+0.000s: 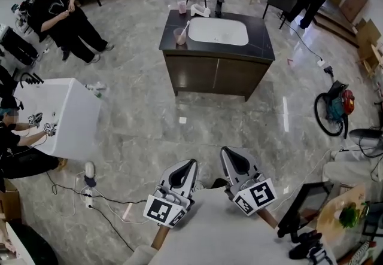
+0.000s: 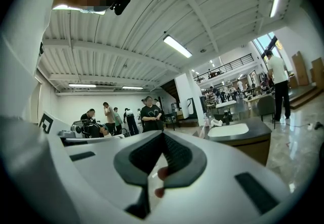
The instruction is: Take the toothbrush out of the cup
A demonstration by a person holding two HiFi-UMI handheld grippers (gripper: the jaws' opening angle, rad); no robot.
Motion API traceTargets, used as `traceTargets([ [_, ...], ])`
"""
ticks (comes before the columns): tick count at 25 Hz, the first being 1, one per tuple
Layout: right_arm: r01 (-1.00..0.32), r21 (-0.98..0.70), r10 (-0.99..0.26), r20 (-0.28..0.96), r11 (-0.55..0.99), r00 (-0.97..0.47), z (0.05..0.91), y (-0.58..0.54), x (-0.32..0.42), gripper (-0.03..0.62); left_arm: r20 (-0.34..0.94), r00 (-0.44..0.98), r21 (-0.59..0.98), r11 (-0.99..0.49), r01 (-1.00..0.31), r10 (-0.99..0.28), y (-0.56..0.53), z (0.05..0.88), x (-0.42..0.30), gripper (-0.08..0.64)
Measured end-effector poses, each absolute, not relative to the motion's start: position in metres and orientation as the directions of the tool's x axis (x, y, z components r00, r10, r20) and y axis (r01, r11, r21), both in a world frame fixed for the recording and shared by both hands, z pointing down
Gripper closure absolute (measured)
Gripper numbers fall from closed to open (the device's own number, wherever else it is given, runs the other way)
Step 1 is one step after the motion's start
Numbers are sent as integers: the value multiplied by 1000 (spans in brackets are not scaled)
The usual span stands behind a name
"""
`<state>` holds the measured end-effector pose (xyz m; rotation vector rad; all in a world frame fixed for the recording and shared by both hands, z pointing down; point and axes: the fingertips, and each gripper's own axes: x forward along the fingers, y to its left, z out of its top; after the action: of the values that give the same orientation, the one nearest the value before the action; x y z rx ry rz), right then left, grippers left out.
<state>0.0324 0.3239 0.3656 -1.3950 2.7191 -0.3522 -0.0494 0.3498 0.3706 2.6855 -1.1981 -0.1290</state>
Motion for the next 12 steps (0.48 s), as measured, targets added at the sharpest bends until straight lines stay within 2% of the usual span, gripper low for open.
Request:
traceTargets([
  [12, -795, -218, -807, 49, 566, -588, 367, 308, 20, 588, -12, 661, 213, -648, -731, -750, 334, 370, -63, 557],
])
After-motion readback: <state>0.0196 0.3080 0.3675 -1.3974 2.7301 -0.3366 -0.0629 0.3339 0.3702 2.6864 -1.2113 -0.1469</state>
